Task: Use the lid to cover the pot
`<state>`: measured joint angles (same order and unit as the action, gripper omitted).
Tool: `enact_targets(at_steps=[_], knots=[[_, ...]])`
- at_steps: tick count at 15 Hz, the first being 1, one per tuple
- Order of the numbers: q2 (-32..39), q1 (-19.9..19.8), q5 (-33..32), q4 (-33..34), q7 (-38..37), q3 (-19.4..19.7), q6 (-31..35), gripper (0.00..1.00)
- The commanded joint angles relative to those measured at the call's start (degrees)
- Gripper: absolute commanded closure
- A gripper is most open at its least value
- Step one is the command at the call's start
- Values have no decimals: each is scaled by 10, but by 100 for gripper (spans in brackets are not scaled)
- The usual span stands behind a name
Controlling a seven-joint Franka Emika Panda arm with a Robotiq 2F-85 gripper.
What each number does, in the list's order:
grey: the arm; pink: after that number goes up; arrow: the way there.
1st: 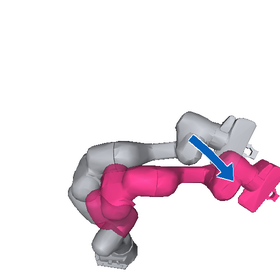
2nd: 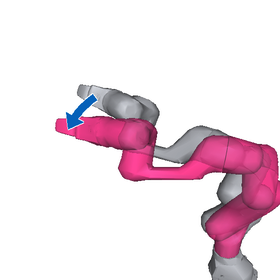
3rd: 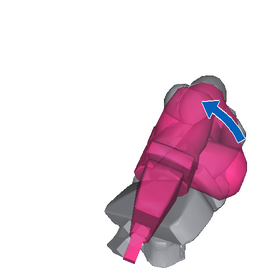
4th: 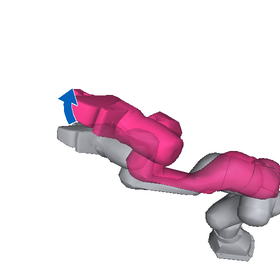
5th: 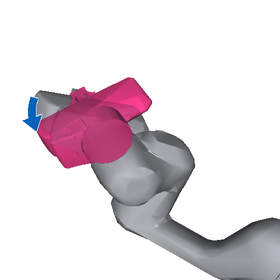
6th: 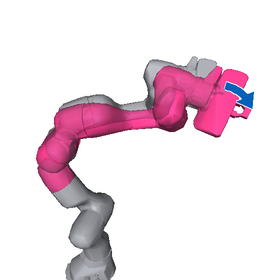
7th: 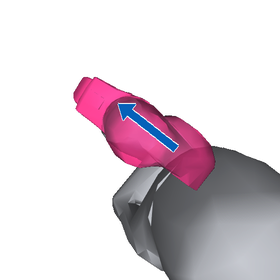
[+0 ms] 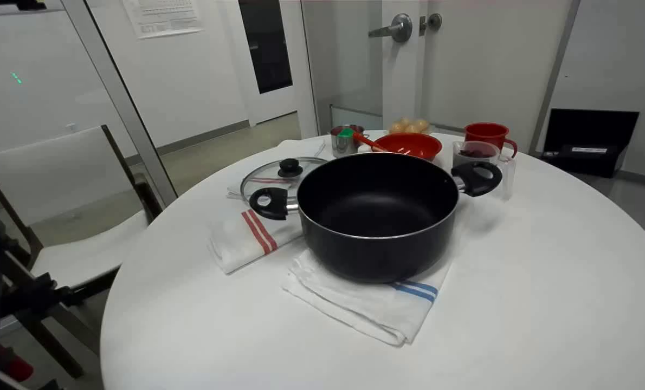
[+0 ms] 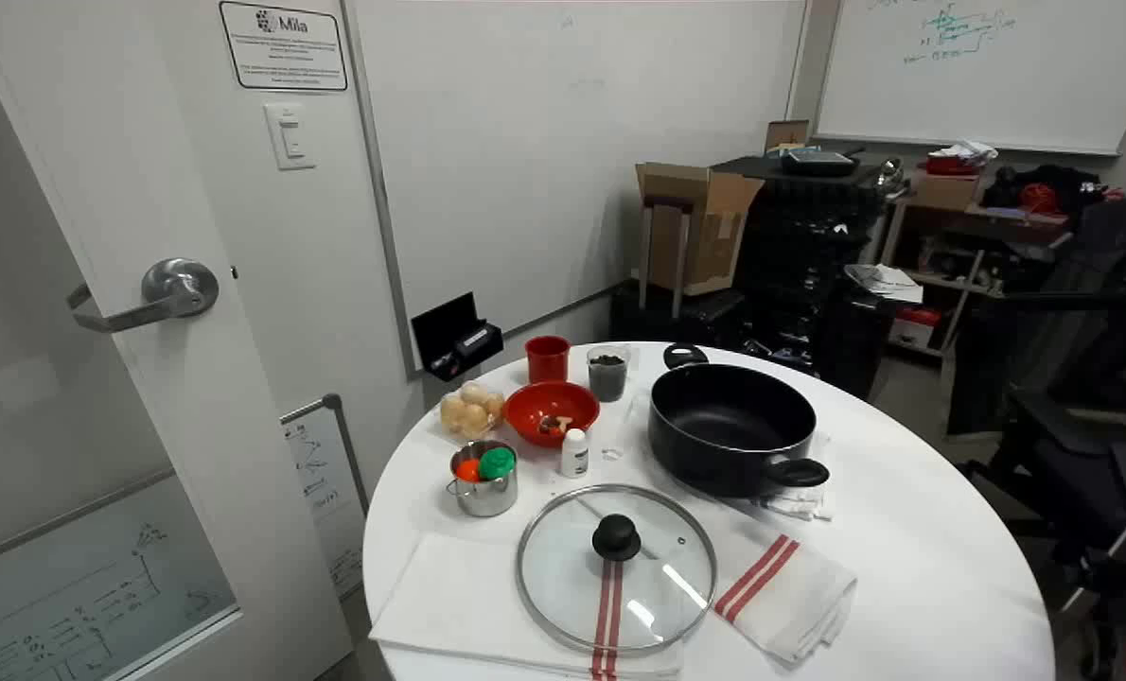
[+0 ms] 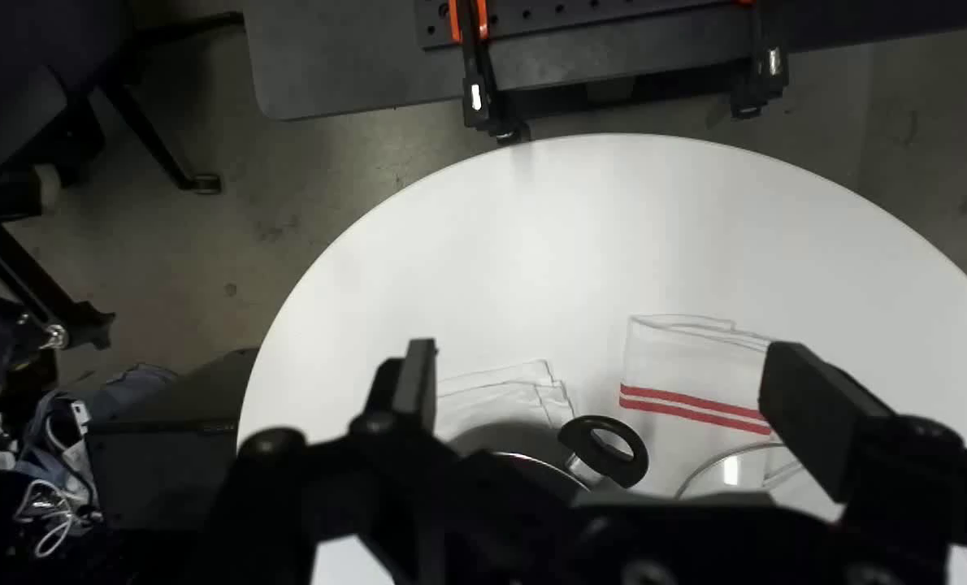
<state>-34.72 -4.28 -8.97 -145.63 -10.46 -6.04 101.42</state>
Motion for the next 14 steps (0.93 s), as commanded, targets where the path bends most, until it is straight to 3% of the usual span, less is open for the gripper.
enact_targets(at_steps=[1, 14], knots=[[1, 10, -4, 1, -5, 9, -2, 0], [17, 14, -7, 4, 5, 11, 7, 0]])
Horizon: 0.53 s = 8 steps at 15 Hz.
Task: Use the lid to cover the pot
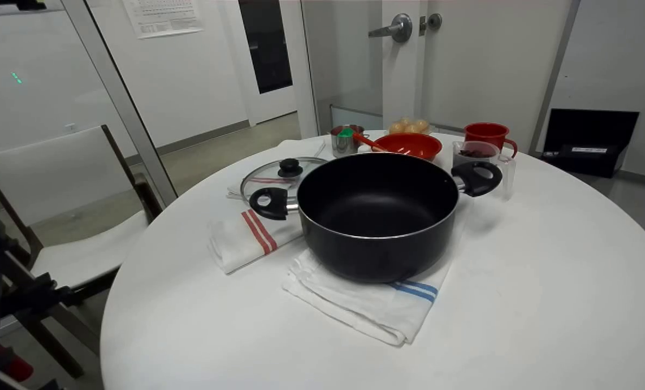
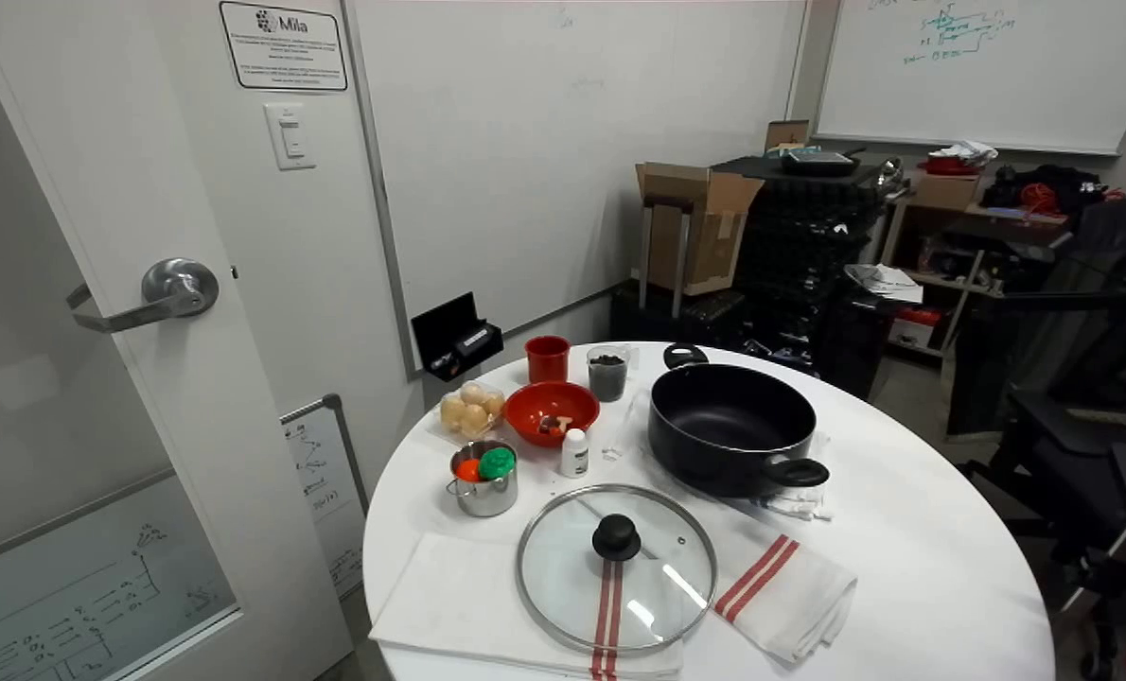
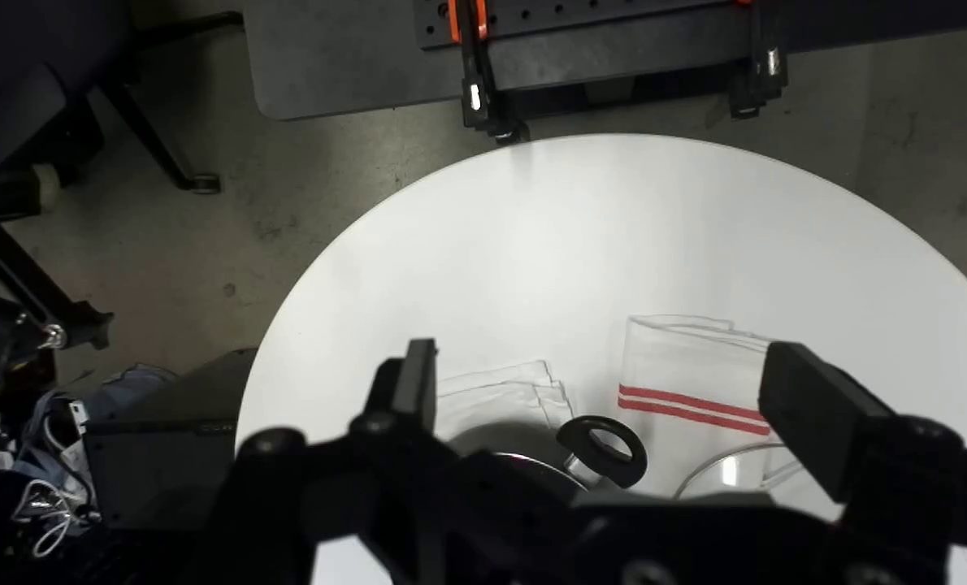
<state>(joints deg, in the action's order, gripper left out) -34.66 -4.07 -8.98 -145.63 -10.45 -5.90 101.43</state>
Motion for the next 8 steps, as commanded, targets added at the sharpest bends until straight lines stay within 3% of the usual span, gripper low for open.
enact_targets(at_steps=[1, 8], knots=[[27, 13, -9, 6, 10, 9, 14, 0], [121, 43, -1, 30, 86, 17, 115, 0]])
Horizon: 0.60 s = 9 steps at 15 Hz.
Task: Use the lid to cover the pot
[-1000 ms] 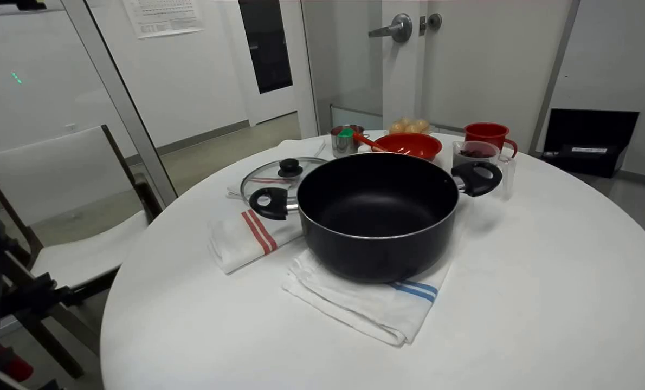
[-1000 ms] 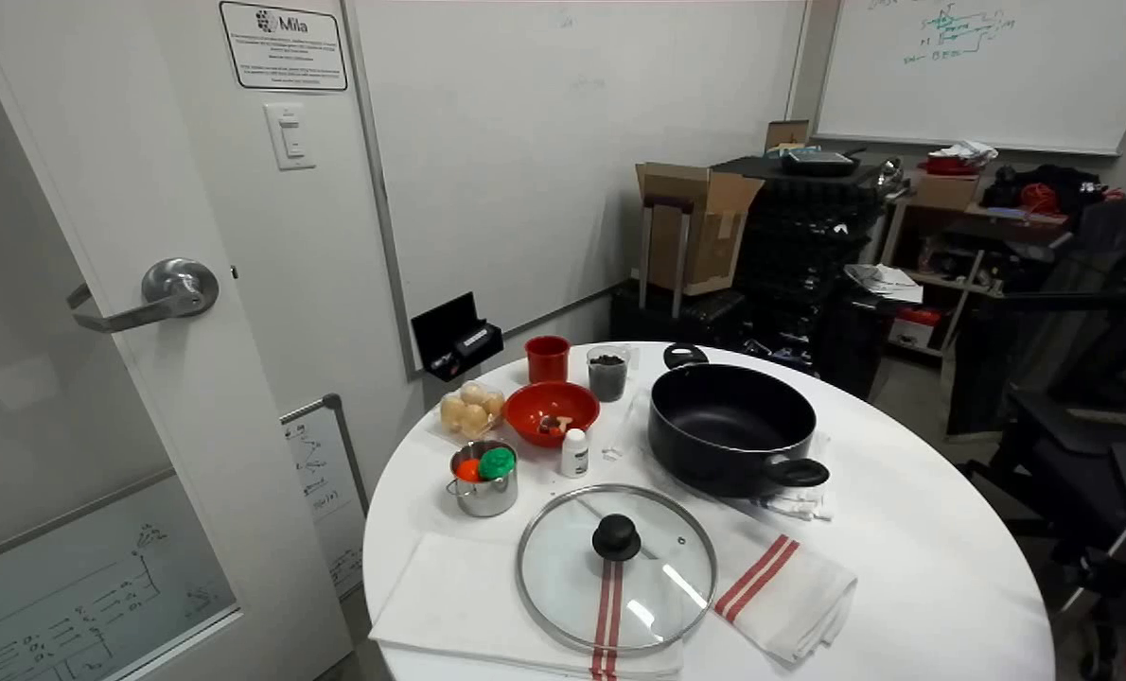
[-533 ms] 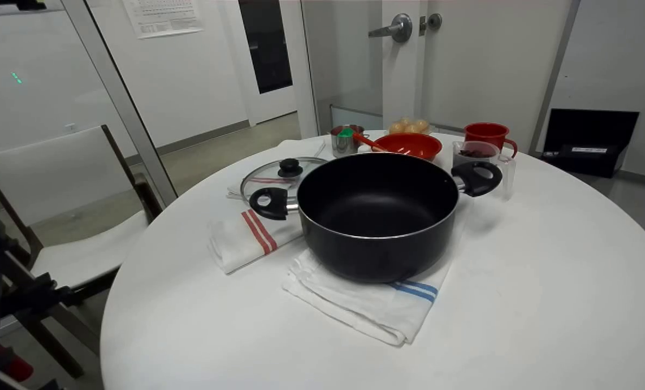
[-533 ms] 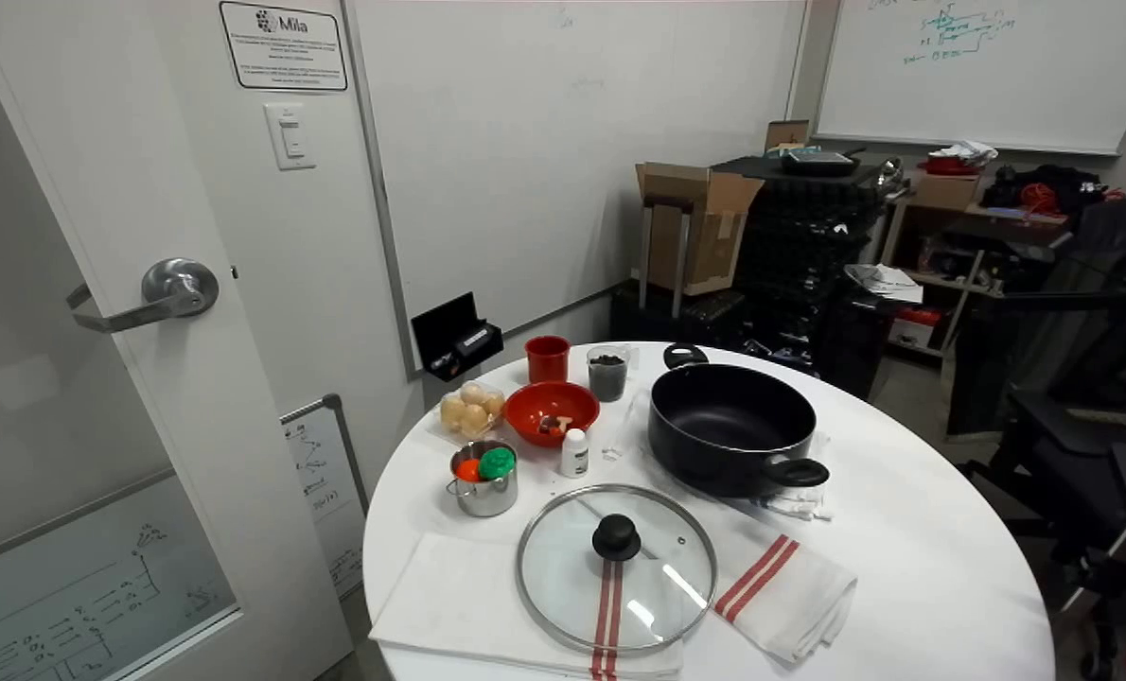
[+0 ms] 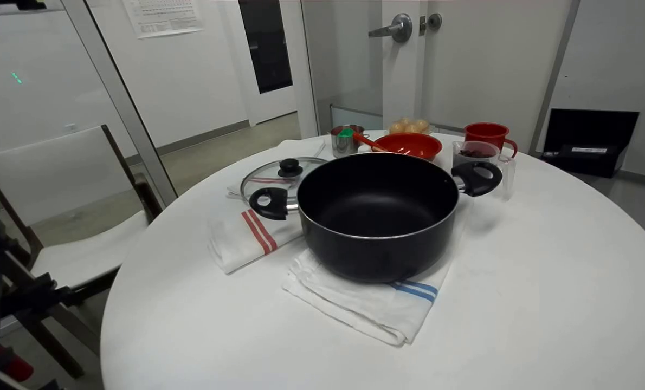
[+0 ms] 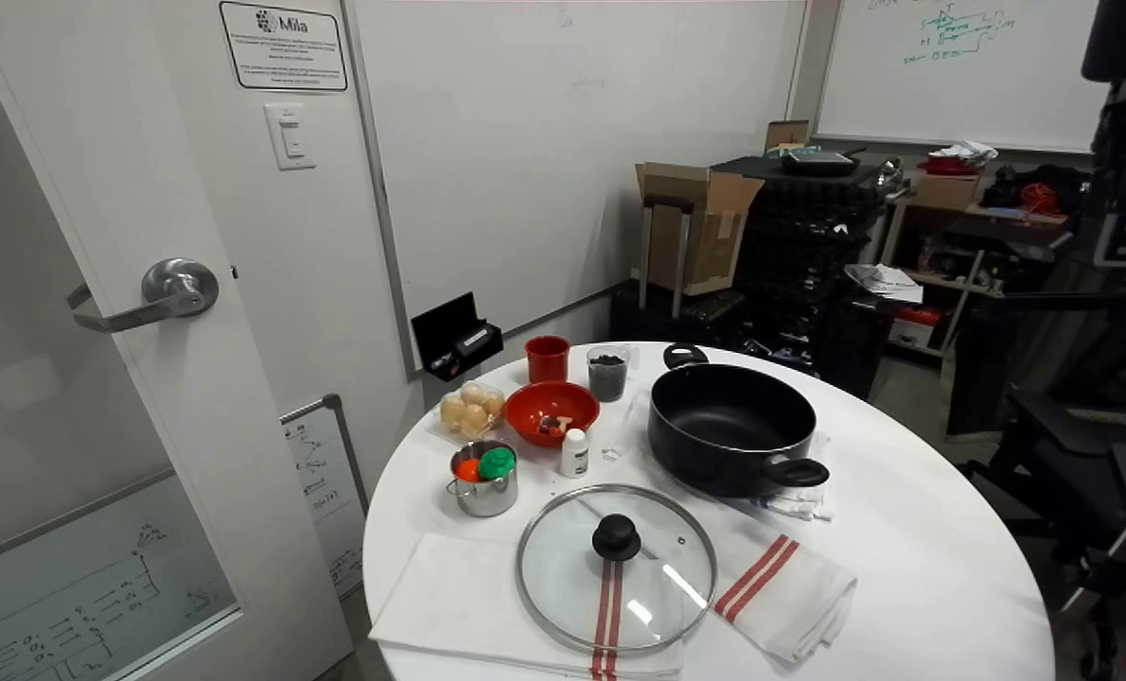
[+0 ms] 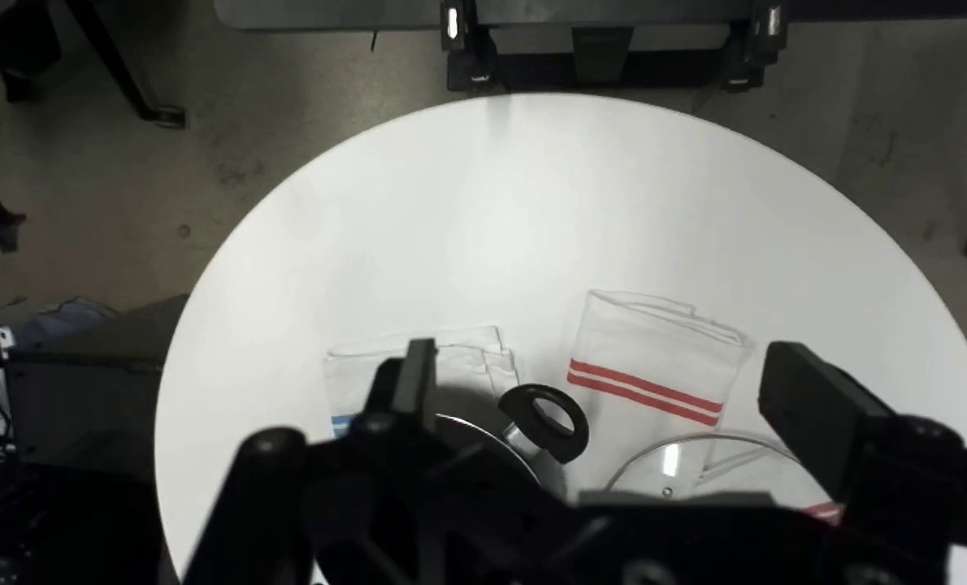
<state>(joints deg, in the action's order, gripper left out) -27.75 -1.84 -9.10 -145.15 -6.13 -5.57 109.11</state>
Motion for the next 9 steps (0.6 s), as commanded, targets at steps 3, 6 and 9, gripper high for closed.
enact_targets(at_steps=[3, 6, 9], knots=[[110, 38, 9, 45, 97, 20, 91, 0], [178, 50, 14, 80, 152, 22, 128, 0], [256, 60, 26, 132, 205, 17, 155, 0]])
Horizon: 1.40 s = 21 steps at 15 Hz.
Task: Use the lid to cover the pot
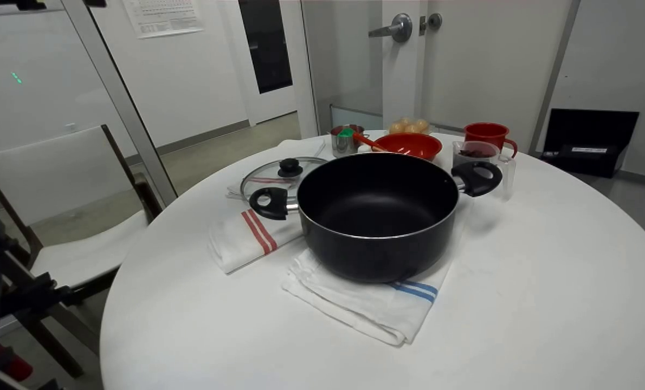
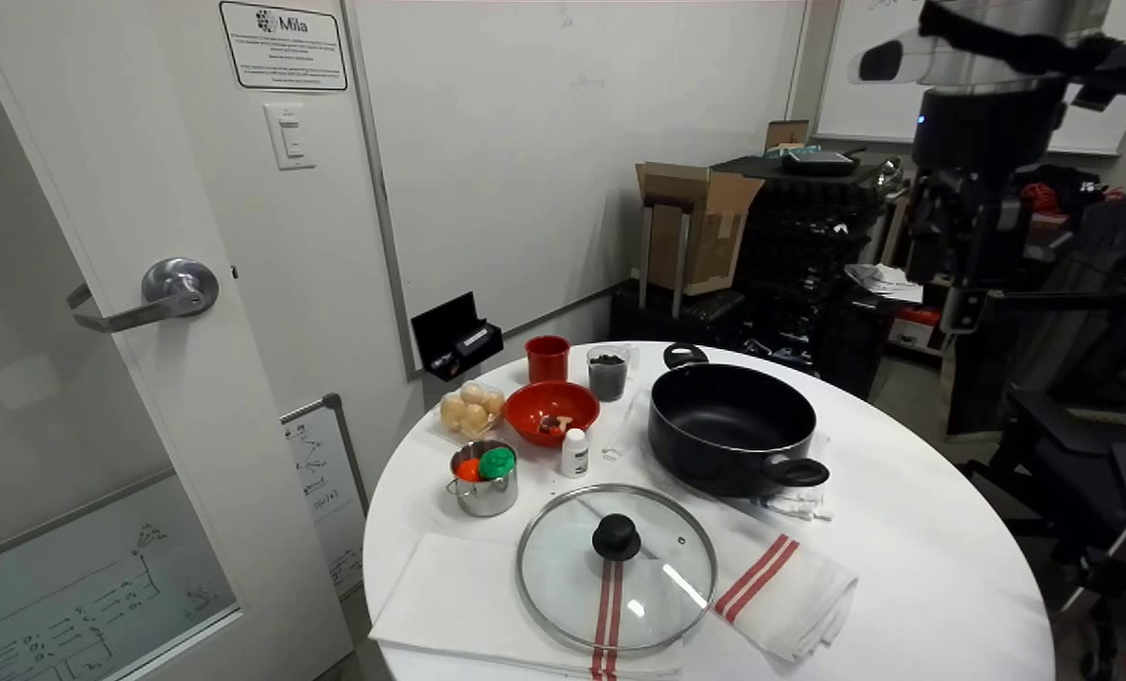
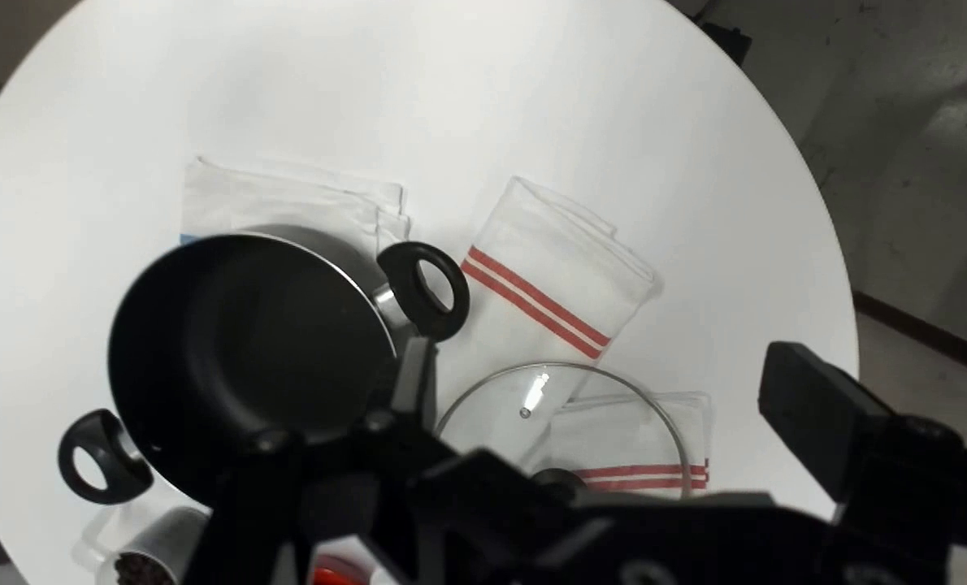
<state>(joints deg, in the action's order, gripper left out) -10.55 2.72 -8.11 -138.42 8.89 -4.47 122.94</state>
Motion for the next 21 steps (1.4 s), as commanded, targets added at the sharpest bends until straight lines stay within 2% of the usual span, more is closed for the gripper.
enact_targets(at_steps=[1, 9, 16, 21], knots=[[109, 17, 18, 82, 70, 3, 24, 0], [313, 18, 20, 239, 132, -24, 67, 0], [464, 20, -1, 356, 131, -30, 109, 0], [562, 20, -11, 445, 142, -31, 105, 0]])
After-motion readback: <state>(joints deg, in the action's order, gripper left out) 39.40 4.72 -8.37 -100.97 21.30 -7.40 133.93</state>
